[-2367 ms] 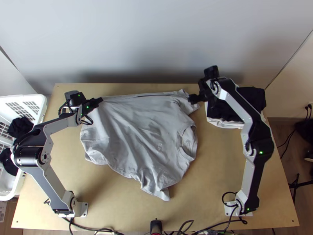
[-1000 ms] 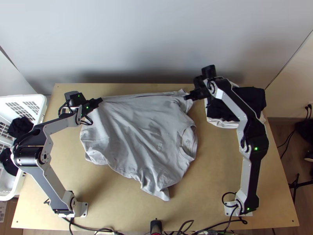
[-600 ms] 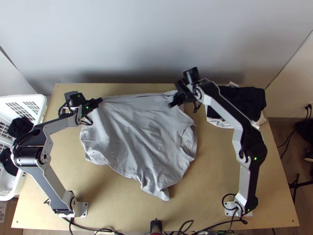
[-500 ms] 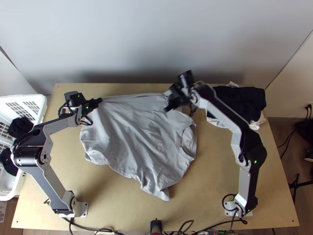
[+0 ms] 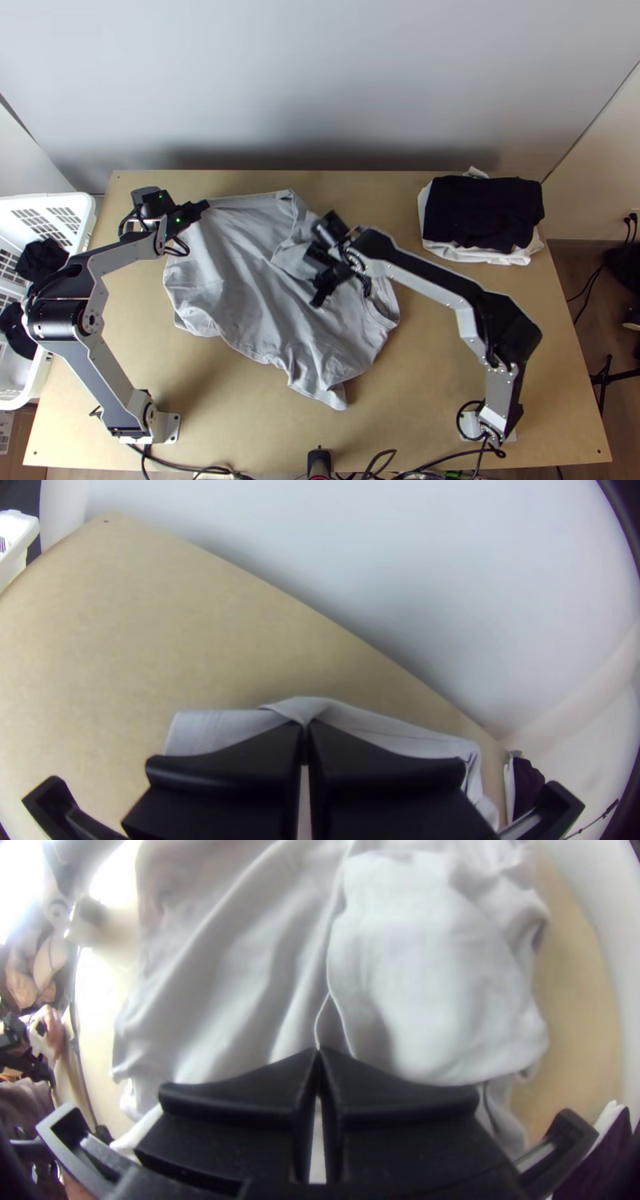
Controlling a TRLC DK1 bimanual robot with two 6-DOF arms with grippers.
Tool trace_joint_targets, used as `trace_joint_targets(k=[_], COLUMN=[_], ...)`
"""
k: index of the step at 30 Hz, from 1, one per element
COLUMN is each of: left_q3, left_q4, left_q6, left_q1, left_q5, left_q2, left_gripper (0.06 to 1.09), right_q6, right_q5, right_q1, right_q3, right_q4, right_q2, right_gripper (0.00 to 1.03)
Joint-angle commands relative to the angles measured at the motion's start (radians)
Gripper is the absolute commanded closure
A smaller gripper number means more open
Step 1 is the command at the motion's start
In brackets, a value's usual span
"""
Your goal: Fold the t-shirt
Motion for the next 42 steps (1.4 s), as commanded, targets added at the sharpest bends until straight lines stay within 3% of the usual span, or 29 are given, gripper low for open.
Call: trace_joint_targets(k=[1, 3, 4, 6, 8, 12, 21, 30, 42], left_q3=[0.000, 0.000, 0.000, 0.000, 0.001, 0.003, 0.003, 0.003, 0.007], left_q4=[0.000, -0.001, -0.001, -0.003, -0.003, -0.003, -0.003, -0.003, -0.003], left_q6=[0.000, 0.000, 0.000, 0.000, 0.000, 0.000, 0.000, 0.000, 0.000], left_q1=[0.001, 0.004, 0.005, 0.007, 0.007, 0.007, 0.010, 0.010, 0.010], left_q5=[0.001, 0.001, 0.002, 0.008, 0.011, 0.014, 0.022, 0.022, 0.025], left_q2=[0.000, 0.000, 0.000, 0.000, 0.000, 0.001, 0.003, 0.004, 0.009], left_gripper=[1.05, 1.05, 1.05, 1.05, 1.05, 1.05, 1.05, 1.05, 1.05], right_q6=[0.032, 0.048, 0.057, 0.072, 0.088, 0.120, 0.152, 0.160, -0.041], right_q5=[-0.012, -0.012, -0.012, -0.010, -0.007, -0.004, -0.003, -0.003, 0.088], right_q1=[-0.024, -0.047, -0.053, -0.065, -0.088, -0.148, -0.240, -0.277, -0.310], right_q3=[-0.067, -0.065, -0.062, -0.051, -0.027, 0.028, 0.119, 0.140, 0.103], right_q4=[-0.009, -0.008, -0.008, -0.008, -0.008, -0.008, -0.008, -0.008, 0.008], right_q2=[0.085, 0.095, 0.089, 0.064, 0.035, -0.005, -0.056, 0.036, 0.079], right_gripper=[1.00, 1.00, 0.95, 0.58, 0.39, 0.28, 0.28, 0.28, 0.28])
